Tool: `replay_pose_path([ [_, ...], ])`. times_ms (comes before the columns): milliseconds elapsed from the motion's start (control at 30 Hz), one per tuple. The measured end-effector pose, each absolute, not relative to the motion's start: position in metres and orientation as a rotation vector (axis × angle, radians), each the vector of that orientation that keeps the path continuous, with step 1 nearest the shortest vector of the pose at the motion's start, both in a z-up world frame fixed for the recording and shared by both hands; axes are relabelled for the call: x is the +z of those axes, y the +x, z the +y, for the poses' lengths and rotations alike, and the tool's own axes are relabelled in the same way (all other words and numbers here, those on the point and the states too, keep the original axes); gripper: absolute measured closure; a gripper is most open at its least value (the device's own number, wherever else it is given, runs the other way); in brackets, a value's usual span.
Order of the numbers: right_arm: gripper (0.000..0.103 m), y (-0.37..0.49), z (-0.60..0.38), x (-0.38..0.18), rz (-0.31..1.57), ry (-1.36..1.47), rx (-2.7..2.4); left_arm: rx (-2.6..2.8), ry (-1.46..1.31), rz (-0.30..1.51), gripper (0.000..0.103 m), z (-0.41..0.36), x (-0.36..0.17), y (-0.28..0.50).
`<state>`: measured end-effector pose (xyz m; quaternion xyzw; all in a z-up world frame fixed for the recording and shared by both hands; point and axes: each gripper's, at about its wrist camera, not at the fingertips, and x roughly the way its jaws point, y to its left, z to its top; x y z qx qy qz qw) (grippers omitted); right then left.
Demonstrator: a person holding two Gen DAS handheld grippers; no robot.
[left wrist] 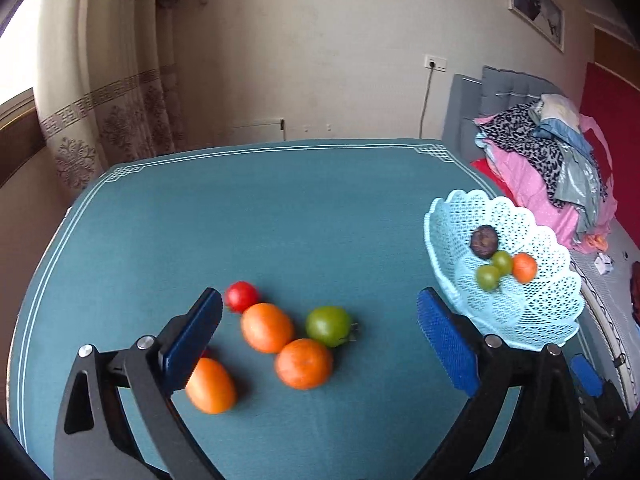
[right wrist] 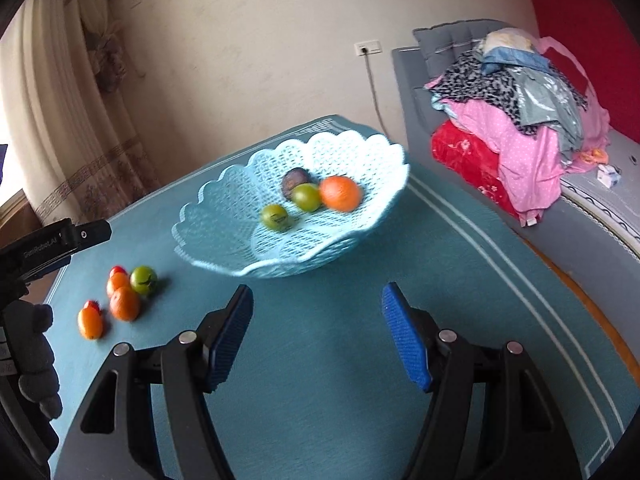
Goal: Organize fruits
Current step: 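Grasp the oval orange tomato with the left gripper while the right grasps a mandarin orange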
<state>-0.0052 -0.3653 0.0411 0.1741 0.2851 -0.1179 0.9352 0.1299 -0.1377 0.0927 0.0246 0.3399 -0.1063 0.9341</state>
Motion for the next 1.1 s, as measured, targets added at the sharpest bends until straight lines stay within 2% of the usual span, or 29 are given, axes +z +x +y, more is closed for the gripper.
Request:
replay_pose_path([
  [333,0.036,0.005,-0.325,0.04,0.636,0.292,-0.131,-0.078,0.001,0.733,0.004,-0.069,0.072,0.124],
  [633,0.036,0.014,-0.295,0.033,0.692,0.234,-0.066,-0.063,-0.025,0.798,0.005,-0.043,0.039,0.12],
  [933,0.036,0.024,-0.275,0.033,0.737,0.203,-0.02,-0.12,-0.054,0.848,0.029,-0.042,0.023,0.124],
  [967,0.036,0.025,-0.272,0.033,0.742,0.198,-0.013,-0.126,-0.056,0.857,0.036,-0.042,0.02,0.126],
  [1033,0.036,0.029,-0.266,0.034,0.749,0.182,0.001,-0.152,-0.068,0.863,0.043,-0.041,0.017,0.127],
  [1100,0.036,0.034,-0.258,0.034,0.759,0.163,0.025,-0.209,-0.08,0.859,0.066,-0.042,0.019,0.126],
])
